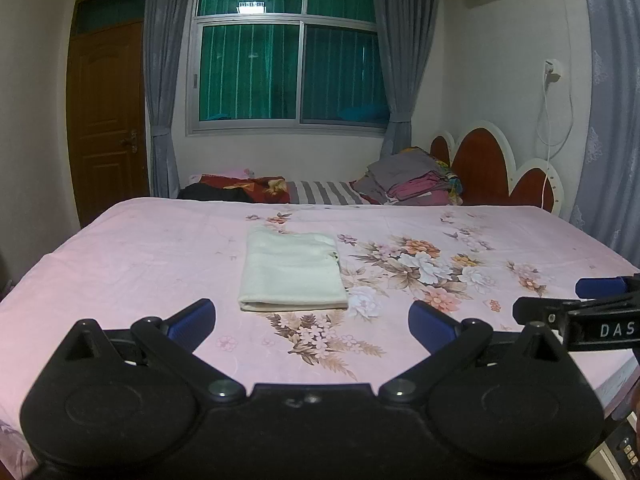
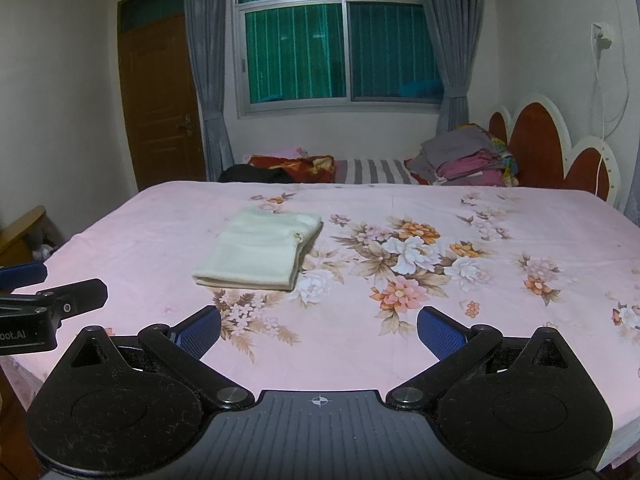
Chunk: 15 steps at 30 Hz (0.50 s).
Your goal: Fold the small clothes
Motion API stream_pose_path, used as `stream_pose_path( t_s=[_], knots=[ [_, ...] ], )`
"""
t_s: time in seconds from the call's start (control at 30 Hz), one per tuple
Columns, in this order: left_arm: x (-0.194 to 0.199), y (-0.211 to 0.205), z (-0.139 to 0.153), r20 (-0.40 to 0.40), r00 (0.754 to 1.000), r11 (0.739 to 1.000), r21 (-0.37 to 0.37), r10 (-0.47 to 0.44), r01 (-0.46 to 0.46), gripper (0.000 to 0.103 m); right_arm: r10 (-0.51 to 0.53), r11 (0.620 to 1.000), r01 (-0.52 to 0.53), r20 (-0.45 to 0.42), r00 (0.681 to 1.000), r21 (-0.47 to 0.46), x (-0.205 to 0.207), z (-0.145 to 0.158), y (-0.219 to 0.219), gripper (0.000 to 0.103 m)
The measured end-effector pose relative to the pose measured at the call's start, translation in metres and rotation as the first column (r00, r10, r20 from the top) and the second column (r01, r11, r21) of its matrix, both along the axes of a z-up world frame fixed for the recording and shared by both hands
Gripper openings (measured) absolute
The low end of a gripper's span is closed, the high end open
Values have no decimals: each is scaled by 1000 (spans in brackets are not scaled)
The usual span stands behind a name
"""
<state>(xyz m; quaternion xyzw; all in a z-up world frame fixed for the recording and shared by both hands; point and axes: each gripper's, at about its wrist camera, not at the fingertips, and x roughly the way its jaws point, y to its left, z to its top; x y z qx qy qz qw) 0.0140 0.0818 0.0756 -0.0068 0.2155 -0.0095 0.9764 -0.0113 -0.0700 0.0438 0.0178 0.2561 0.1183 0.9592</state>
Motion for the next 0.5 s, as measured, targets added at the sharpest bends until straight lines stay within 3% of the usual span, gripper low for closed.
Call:
stream_pose_path(
  t_s=[0.5],
  knots=[
    [-1,-2,1,2,1000,1000,3,-2,2,103,-1,1000,1,0,1000,2,0,0,-1,103]
  ],
)
